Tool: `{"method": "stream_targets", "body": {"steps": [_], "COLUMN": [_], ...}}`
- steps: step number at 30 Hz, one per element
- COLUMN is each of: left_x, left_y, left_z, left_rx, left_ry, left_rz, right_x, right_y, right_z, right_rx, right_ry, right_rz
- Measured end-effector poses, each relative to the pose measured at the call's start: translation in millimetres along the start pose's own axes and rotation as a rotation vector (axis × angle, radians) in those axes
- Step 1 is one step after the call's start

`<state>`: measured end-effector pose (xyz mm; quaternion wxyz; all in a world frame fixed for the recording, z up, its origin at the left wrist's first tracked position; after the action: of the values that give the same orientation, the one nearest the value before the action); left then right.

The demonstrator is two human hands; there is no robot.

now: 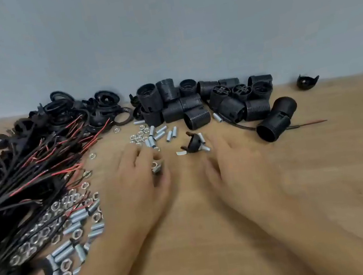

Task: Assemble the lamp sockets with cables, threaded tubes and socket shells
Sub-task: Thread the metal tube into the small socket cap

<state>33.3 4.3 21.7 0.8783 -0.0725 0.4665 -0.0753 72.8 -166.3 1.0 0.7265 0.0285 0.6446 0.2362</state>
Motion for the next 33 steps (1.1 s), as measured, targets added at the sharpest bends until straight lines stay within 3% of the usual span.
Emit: {"method": "stream_targets", "body": {"steps": [3, 8, 12, 18, 22, 27, 30, 33], "left_x": [0.5, 2.8, 1.5, 1.4, 0.0, -10.7, -24.4, -23.1], "left_y": [20.4, 38.6, 39.4, 38.9, 36.0, 28.4, 11.5, -14.4], "left_z": [-2.0, -3.9, -4.2, -1.5, -1.6, -2.2, -5.6, -20.1], "left_rx": [-0.009, 0.031, 0.008, -0.047, -0.051, -0.045, 0.037, 0.137], "left_ry": [0.105, 0.351, 0.299, 0.319, 0.306, 0.175, 0.060, 0.062], "left_rz": [0.081, 0.069, -0.096, -0.177, -0.194, -0.240, -0.429, -0.555], "right_x": [3.9, 3.6, 1.1, 38.1, 36.6, 15.8, -1.6, -11.3], "right_y": [5.7, 11.1, 24.5, 88.0, 77.7, 64.8, 58.0, 52.1], "right_z": [-5.3, -21.6, -23.3, -1.8, 8.6, -1.3, -10.8, -22.0], "right_rx": [-0.120, -0.134, -0.106, -0.328, -0.213, -0.168, -0.165, -0.218], "right_ry": [-0.136, -0.095, -0.132, -0.054, 0.006, 0.029, 0.060, -0.032], "right_rz": [-0.098, -0.108, -0.218, -0.113, -0.065, -0.066, -0.184, -0.358]}}
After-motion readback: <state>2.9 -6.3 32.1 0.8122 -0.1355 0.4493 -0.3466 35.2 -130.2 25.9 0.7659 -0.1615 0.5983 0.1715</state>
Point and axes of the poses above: each hand's wrist, its own z-axis towards the middle knuckle, its own x-axis out of the palm, y = z × x, the point moved 4 cm from there along z, towards the middle knuckle, and after that the axes turned 3 degrees about x, right-handed, at the moved point
